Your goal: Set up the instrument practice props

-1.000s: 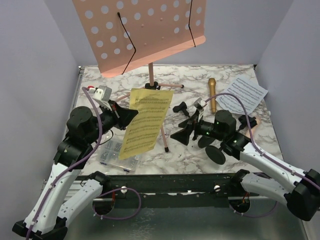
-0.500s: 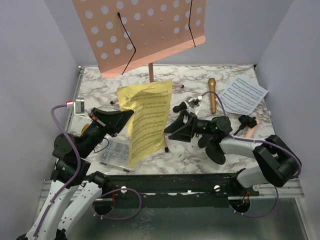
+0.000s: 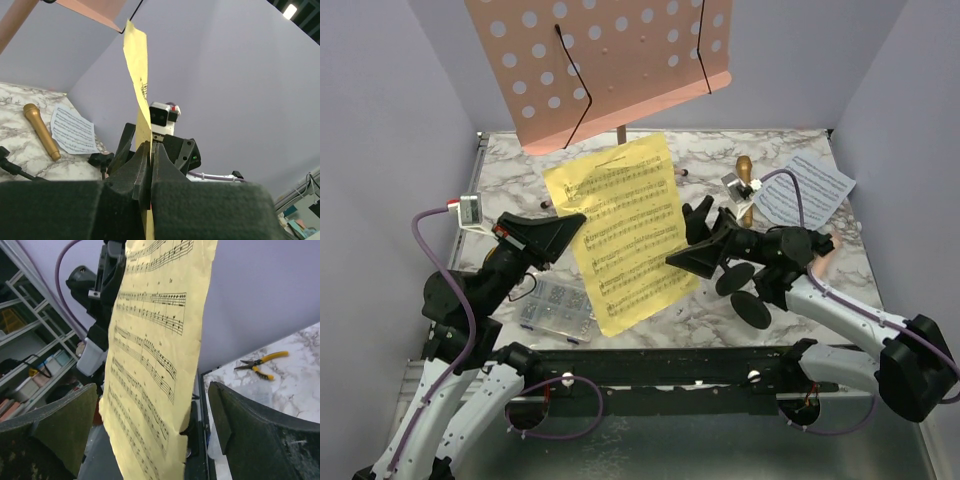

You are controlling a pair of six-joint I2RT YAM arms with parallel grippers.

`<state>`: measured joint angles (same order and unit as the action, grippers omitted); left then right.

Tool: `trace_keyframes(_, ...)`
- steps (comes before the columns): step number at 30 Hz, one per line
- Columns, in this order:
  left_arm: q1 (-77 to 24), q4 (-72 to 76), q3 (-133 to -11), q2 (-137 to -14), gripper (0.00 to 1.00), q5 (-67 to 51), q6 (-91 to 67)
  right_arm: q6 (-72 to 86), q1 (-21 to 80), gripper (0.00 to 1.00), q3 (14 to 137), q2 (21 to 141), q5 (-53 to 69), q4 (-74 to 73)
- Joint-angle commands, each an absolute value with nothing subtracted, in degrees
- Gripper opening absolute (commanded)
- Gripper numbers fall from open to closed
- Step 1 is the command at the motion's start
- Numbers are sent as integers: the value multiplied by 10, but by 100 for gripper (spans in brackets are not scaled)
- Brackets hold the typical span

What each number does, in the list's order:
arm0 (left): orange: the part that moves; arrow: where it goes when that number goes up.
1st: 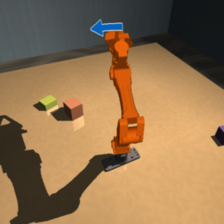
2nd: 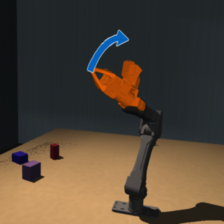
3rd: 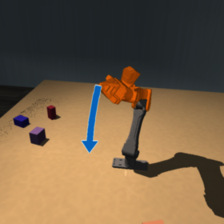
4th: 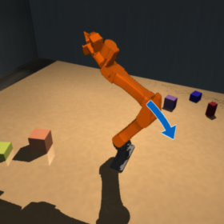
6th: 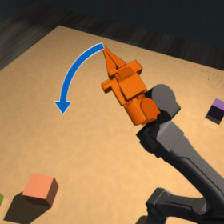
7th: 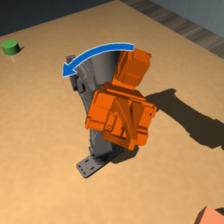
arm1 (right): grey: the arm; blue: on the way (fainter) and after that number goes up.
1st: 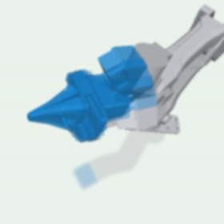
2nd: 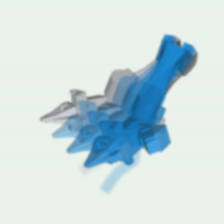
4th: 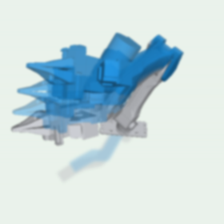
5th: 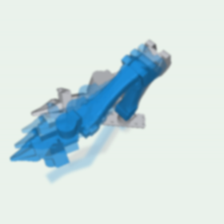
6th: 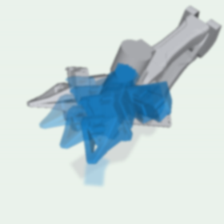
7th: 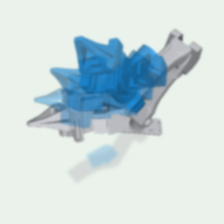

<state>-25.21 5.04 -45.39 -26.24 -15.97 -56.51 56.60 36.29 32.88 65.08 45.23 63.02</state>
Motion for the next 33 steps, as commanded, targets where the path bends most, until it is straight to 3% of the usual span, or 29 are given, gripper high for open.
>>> trace_keyframes(1,-251,65,-481,-270,0,-171,-564,472,361,97,404,627,404,441)
trace_keyframes(7,-251,75,-483,-270,0,-169,-553,580,361,78,393,643,445,568)
trace_keyframes(11,-251,90,-467,-260,0,-155,-562,668,361,55,373,666,444,697)
trace_keyframes(20,-251,96,-460,-258,0,-145,-552,694,361,33,379,681,428,726)
trace_keyframes(24,-251,86,-449,-253,0,-132,-563,692,361,3,362,672,401,730)
trace_keyframes(25,-252,71,-456,-254,0,-129,-553,676,361,1,360,664,395,715)
trace_keyframes(30,-251,-75,-521,-273,53,-71,-489,461,360,1,415,584,310,407)
trace_keyframes(33,-251,-120,-549,-284,72,-45,-458,339,360,1,456,555,270,307)
